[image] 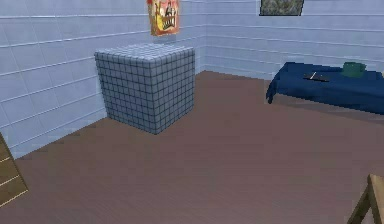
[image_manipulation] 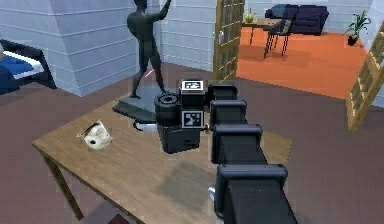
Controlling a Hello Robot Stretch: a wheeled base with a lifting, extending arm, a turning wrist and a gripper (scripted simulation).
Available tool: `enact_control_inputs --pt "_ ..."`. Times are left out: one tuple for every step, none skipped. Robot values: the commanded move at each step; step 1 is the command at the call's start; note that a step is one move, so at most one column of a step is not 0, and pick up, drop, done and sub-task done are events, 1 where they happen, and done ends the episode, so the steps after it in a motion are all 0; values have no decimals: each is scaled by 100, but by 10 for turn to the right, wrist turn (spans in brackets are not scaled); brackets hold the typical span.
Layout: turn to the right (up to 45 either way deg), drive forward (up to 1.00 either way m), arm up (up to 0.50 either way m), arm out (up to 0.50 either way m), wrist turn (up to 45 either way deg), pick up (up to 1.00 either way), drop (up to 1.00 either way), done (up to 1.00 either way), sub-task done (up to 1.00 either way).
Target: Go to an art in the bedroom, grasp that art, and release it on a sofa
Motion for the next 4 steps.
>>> enact_control_inputs --pt "0 0 0 0 -450 0 0 0 0" --pt "0 0 0 0 -450 0 0 0 0" --pt "0 0 0 0 -210 0 0 0 0" --pt "0 0 0 -16 0 0 0 0 0"
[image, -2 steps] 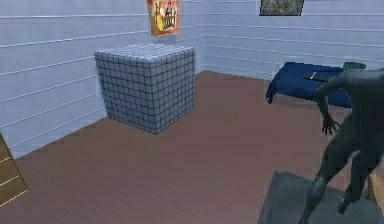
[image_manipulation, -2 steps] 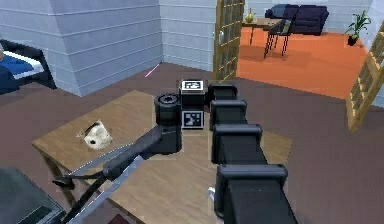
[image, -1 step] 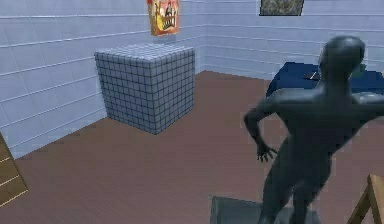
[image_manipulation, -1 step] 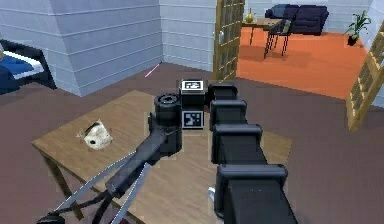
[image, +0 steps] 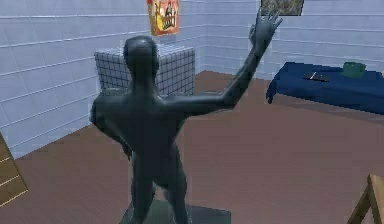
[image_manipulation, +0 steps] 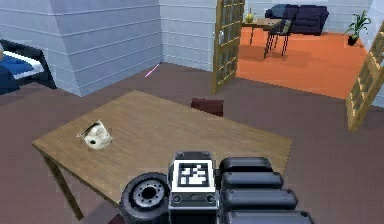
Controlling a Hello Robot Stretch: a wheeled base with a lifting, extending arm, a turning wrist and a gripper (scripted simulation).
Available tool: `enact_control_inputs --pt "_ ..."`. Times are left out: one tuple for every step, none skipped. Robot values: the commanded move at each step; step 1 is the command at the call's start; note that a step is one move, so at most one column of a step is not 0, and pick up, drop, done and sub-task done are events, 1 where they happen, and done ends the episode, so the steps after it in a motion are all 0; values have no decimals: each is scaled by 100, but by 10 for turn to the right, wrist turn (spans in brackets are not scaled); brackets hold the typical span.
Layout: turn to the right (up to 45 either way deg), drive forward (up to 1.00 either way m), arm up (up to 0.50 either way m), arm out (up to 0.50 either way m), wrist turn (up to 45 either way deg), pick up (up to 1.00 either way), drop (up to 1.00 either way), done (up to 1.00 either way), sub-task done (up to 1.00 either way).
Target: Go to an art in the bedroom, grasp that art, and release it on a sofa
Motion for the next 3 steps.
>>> enact_control_inputs --pt "-450 0 0 0 0 0 0 0 0" --pt "-450 0 0 0 0 0 0 0 0" --pt "0 25 0 0 0 0 0 0 0"
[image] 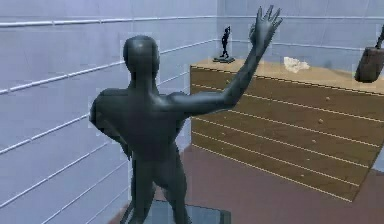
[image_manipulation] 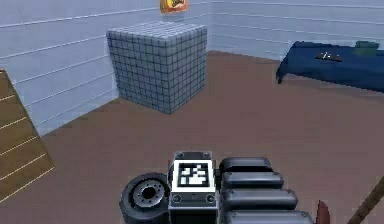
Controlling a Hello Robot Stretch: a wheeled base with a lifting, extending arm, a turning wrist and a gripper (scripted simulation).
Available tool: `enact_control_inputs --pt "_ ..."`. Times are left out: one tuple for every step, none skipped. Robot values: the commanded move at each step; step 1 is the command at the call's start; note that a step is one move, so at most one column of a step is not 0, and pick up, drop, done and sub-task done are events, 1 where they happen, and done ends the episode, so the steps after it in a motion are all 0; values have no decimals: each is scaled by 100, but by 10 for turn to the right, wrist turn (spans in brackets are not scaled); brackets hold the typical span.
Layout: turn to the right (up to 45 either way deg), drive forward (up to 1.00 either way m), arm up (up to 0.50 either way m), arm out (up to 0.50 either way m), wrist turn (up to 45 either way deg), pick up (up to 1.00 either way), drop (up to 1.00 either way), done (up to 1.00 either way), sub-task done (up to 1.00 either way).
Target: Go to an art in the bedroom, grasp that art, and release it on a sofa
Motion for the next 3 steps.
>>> enact_control_inputs --pt "-450 0 0 0 0 0 0 0 0" --pt "-420 0 0 0 0 0 0 0 0" --pt "0 70 0 0 0 0 0 0 0"
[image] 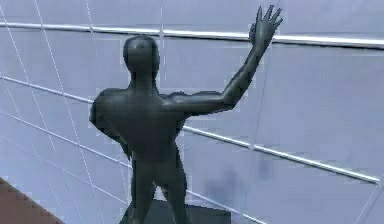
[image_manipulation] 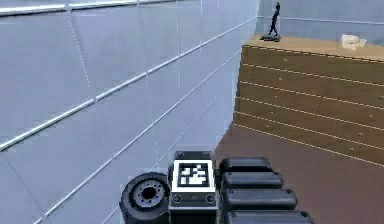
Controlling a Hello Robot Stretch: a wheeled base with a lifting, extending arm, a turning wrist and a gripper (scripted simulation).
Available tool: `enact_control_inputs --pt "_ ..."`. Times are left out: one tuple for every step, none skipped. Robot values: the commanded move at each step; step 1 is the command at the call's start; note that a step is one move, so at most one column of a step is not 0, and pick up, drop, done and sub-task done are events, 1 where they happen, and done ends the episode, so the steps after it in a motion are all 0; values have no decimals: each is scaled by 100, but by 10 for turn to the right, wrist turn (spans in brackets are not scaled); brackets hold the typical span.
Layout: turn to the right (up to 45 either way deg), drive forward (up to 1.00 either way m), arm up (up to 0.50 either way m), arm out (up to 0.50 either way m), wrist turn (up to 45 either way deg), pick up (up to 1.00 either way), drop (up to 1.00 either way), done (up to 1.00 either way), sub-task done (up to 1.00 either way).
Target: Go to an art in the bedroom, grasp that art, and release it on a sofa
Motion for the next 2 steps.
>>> enact_control_inputs --pt "-450 0 0 0 0 0 0 0 0" --pt "-150 0 0 0 0 0 0 0 0"
